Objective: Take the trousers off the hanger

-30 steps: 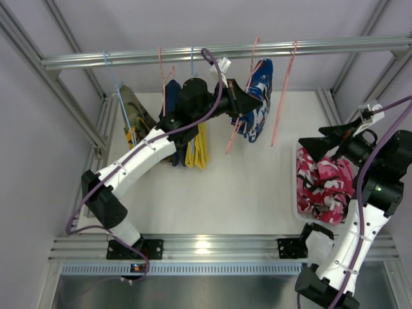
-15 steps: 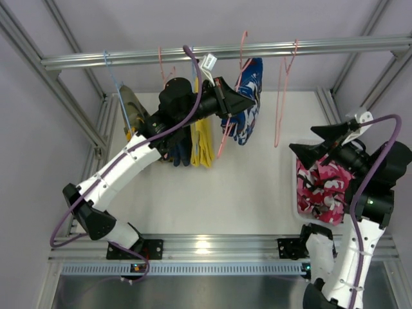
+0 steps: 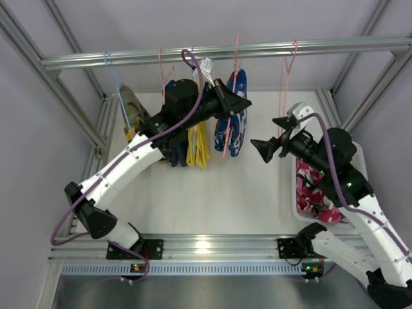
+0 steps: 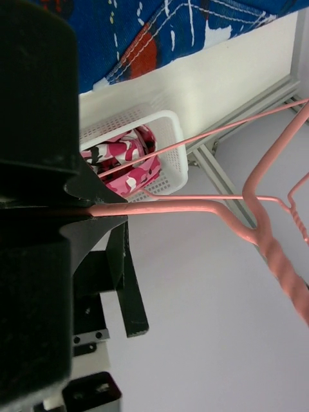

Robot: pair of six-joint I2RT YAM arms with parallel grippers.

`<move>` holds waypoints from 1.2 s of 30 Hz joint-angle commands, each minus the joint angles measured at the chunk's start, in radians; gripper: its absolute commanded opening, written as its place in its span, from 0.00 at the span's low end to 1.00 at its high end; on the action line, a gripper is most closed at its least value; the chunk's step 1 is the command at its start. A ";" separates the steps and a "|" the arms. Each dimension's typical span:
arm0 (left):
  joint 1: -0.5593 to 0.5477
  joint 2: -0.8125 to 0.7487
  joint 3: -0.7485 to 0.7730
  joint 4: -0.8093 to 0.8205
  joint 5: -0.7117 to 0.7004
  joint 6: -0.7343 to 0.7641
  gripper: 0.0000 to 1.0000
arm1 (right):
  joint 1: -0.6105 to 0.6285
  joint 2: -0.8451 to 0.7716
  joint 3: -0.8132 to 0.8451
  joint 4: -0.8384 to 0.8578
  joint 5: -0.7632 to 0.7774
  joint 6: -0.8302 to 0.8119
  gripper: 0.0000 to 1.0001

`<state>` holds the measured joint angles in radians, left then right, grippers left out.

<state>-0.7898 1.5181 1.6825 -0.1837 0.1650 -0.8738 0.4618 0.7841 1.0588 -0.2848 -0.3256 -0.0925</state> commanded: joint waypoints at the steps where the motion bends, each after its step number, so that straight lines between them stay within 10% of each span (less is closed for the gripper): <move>1: -0.008 -0.003 0.104 0.188 -0.050 0.001 0.00 | 0.102 0.007 -0.028 0.153 0.256 -0.047 0.99; 36: -0.063 0.091 0.368 0.148 0.016 -0.122 0.00 | 0.218 0.165 -0.200 0.633 0.600 -0.053 0.97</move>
<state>-0.8524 1.6459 1.9656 -0.2600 0.1684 -1.0168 0.6952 0.9314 0.8246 0.2668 0.2756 -0.1551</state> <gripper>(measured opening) 0.057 0.969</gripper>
